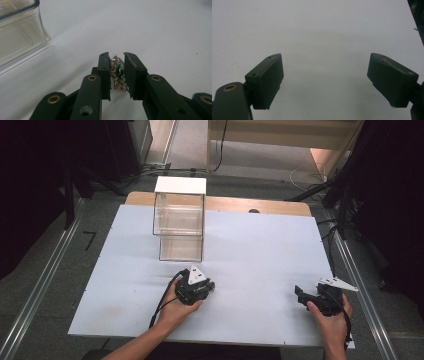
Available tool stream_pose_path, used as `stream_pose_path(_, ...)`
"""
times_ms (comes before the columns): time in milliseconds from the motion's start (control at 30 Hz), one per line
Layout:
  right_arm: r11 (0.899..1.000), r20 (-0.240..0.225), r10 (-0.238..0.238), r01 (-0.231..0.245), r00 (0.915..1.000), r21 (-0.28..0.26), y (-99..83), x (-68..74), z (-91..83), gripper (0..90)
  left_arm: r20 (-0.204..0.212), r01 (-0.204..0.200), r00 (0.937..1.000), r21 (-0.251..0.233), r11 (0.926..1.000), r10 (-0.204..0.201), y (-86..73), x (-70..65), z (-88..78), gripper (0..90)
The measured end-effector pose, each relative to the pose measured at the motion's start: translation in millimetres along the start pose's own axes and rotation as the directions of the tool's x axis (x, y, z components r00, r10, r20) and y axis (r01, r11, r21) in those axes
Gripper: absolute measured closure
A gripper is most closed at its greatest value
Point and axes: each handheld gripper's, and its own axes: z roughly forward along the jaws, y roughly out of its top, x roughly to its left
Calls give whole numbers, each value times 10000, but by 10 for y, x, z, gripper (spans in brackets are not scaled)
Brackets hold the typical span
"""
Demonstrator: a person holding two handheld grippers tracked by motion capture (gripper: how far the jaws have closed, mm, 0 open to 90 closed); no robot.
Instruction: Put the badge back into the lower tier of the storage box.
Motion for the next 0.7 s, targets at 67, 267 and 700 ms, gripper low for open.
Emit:
stream_pose_path(67,10000,1,26,-26,10000,12,0,1,0,123,180,14,9998,-98,10000,-13,4,-2,-21,809)
stream_pose_path(267,10000,-3,35,-35,10000,9,0,-1,-2,124,463,-121,9989,-55,9999,123,-4,-29,-44,838)
stream_pose_path(700,10000,-30,60,-60,10000,11,0,-5,-5,124,720,-178,9972,-198,9996,192,-4,-41,-55,842)
